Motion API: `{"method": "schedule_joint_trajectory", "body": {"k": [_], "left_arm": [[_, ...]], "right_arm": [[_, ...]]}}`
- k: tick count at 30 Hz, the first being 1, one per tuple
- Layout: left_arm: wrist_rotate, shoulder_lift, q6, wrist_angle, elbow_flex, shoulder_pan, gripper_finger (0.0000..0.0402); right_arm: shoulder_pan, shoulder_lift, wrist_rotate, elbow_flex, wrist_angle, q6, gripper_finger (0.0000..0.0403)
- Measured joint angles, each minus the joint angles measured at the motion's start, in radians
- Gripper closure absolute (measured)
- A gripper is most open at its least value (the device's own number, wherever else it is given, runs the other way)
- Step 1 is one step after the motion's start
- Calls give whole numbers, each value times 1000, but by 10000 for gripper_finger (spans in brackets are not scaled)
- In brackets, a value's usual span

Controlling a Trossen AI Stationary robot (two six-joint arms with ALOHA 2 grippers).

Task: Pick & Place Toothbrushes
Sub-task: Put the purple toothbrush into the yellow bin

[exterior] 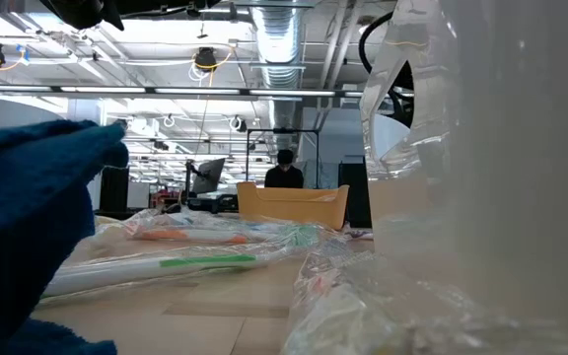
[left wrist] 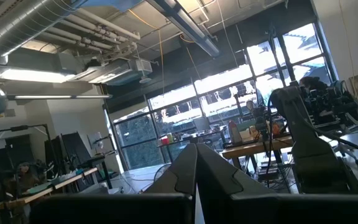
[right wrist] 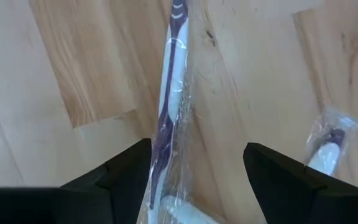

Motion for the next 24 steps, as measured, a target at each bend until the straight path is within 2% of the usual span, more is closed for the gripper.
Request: {"method": "schedule_joint_trajectory", "body": {"k": [12, 24], "left_arm": [[0, 0, 0, 0, 0, -24, 401], [0, 0, 0, 1, 0, -62, 401]], "right_arm": [[4, 0, 1, -50, 65, 11, 154], [5, 0, 105, -50, 64, 41, 154]]}}
